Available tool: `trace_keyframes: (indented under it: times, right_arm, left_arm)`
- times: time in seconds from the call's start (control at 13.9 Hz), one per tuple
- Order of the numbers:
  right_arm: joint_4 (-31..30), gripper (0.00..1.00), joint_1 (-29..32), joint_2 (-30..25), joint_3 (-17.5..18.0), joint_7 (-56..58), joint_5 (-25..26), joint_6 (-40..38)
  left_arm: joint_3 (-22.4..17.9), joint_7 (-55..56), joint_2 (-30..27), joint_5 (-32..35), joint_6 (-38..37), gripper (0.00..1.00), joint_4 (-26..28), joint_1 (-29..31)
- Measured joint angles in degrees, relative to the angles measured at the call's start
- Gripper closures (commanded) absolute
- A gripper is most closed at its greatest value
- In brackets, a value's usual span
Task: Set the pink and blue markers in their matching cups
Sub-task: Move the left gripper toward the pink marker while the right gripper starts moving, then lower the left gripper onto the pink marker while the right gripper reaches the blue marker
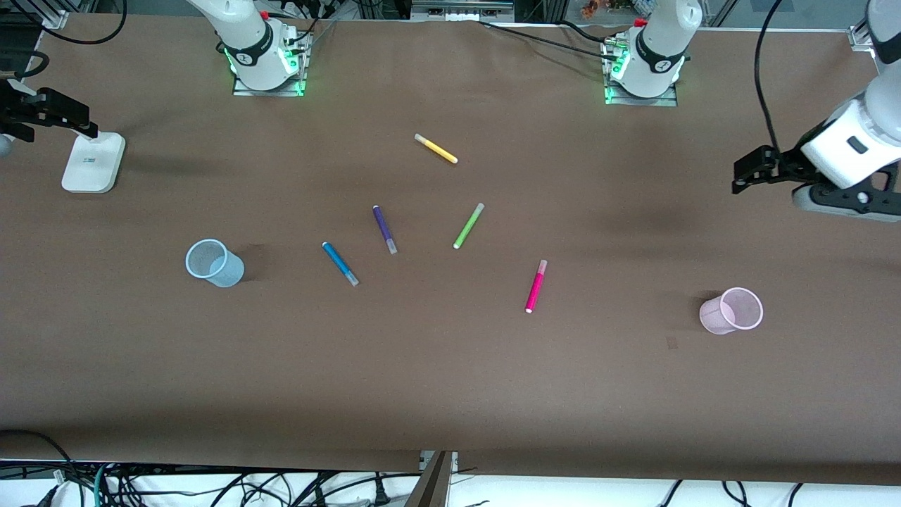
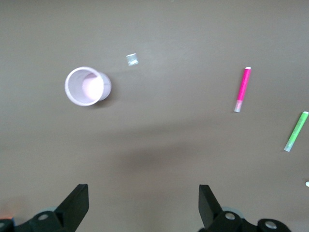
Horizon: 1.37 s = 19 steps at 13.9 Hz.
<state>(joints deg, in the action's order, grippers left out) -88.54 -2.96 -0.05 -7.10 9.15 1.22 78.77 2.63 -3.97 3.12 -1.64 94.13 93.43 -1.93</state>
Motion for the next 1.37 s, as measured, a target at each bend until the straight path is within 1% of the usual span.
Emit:
trace_keyframes:
  times: [0.14,0.29,0.43,0.72,0.94,1.08,1.37]
  right_arm:
    - [0.0,0.0,-0.1,1.2,0.1,0.0,-0.2,1.2]
    - [0.0,0.0,-0.4,3.7,0.6,0.0,-0.5,2.5]
    - [0.0,0.0,-1.4,7.3,1.1,0.0,-0.6,3.6]
    - [0.1,0.0,-4.8,12.7,1.6,0.0,-3.2,7.9]
    - [0.0,0.0,-9.1,17.6,1.8,-0.1,-3.3,13.1]
    - [0.0,0.0,-11.5,21.5,1.9,-0.2,-3.5,16.9]
    - [0.0,0.0,-16.5,27.7,2.0,-0.2,-3.6,25.2]
  left_arm:
    - [2.5,0.0,1.9,-0.2,4.2,0.0,1.1,-0.4]
    - [4.9,0.2,5.5,-0.2,8.5,0.0,1.8,-0.7]
    - [7.3,0.2,10.3,-0.2,12.9,0.0,2.3,-1.0]
    - [11.3,1.4,21.0,-0.2,23.6,0.0,2.8,-1.9]
    - [11.7,4.3,25.4,-0.2,30.4,0.0,4.2,-5.0]
    - [11.7,6.2,28.1,0.1,33.3,0.0,4.6,-7.1]
    - [11.7,13.7,32.0,6.5,37.5,0.0,5.3,-10.2]
